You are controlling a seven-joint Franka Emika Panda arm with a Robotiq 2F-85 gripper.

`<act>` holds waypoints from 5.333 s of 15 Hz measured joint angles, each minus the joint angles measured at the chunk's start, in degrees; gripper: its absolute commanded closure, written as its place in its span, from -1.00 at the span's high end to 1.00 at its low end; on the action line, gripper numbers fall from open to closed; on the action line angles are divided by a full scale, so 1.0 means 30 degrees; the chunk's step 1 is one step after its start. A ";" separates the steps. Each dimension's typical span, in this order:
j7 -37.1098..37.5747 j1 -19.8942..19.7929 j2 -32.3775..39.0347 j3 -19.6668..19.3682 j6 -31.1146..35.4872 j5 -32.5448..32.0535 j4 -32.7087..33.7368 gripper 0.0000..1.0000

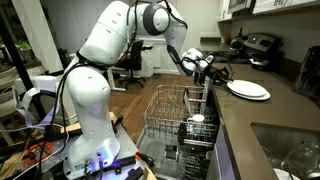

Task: Take the white plate on the top and put it behind the white cup in the dishwasher

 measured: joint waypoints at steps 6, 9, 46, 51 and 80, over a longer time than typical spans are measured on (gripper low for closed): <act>0.0000 -0.0005 0.0050 -0.0010 -0.0226 0.0051 -0.0014 -0.86; 0.0000 -0.0005 0.0052 -0.0011 -0.0274 0.0058 -0.0042 -0.91; -0.0003 0.1374 -0.0489 0.1308 -0.3502 0.0550 -0.0057 -0.84; -0.0002 0.1350 -0.0223 0.1308 -0.3472 0.0551 -0.0094 -0.85; 0.0018 0.3855 -0.0112 0.1904 -0.5433 -0.0620 -0.0081 -0.86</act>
